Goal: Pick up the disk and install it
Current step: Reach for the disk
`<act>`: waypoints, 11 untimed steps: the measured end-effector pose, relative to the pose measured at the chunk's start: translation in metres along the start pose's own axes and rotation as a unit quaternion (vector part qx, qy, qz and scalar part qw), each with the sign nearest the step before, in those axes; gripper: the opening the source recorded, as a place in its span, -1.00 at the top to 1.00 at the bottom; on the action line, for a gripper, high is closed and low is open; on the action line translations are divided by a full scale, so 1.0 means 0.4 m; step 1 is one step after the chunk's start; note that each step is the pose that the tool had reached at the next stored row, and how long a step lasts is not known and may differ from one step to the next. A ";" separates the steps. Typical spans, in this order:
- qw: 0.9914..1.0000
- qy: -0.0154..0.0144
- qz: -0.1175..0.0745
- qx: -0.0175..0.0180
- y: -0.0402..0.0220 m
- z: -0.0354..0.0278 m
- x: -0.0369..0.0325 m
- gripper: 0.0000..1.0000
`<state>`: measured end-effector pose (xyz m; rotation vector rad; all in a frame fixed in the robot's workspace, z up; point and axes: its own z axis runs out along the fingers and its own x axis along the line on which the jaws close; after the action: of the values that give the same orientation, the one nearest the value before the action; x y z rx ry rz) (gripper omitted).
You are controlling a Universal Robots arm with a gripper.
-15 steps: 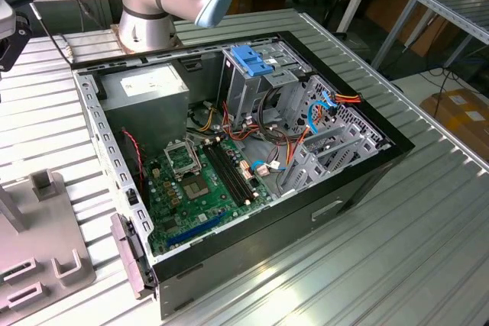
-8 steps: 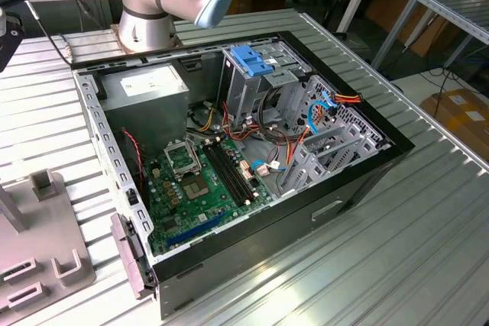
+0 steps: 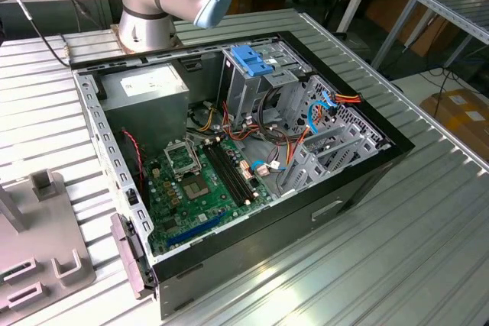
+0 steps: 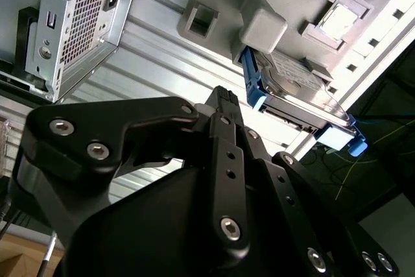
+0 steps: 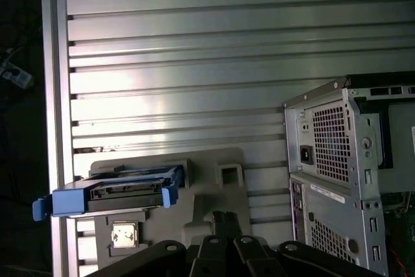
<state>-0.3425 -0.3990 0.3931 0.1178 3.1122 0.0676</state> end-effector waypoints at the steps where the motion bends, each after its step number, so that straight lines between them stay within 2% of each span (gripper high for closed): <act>1: 1.000 0.000 0.000 0.000 0.000 0.000 0.000 0.79; 7: 1.000 0.000 0.000 0.000 0.000 0.000 0.007 0.79; 11: 1.000 0.000 0.000 0.000 -0.001 0.000 0.029 0.79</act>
<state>-0.3540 -0.3985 0.3930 0.1179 3.1121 0.0677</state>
